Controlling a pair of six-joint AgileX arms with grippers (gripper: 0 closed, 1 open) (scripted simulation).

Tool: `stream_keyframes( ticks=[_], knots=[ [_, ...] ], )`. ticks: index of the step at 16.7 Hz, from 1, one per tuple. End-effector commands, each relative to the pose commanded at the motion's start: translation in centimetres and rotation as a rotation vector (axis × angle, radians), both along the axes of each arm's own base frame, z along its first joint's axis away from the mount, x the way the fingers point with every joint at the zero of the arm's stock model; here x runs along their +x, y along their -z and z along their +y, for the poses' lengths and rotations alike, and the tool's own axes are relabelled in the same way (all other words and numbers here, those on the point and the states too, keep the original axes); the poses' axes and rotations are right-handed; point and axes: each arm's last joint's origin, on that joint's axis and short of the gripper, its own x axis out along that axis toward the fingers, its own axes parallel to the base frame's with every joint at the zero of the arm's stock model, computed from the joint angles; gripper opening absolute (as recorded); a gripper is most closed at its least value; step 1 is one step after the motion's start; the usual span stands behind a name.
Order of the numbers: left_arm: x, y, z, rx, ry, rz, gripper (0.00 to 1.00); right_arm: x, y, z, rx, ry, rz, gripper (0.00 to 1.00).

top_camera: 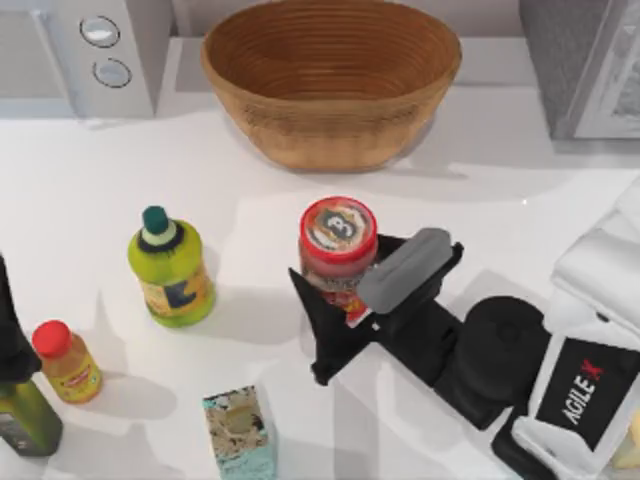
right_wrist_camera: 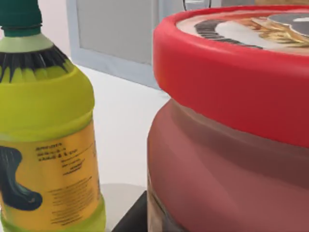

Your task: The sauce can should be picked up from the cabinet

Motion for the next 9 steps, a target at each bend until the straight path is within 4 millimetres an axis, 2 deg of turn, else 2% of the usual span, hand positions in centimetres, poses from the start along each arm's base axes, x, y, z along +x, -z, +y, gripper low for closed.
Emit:
stream_keyframes(
  ticks=[3, 9],
  knots=[
    [0.00, 0.00, 0.00, 0.000, 0.000, 0.000, 1.00, 0.00, 0.00, 0.00, 0.000, 0.000, 0.000, 0.98],
    [0.00, 0.00, 0.00, 0.000, 0.000, 0.000, 1.00, 0.00, 0.00, 0.00, 0.000, 0.000, 0.000, 1.00]
  ],
)
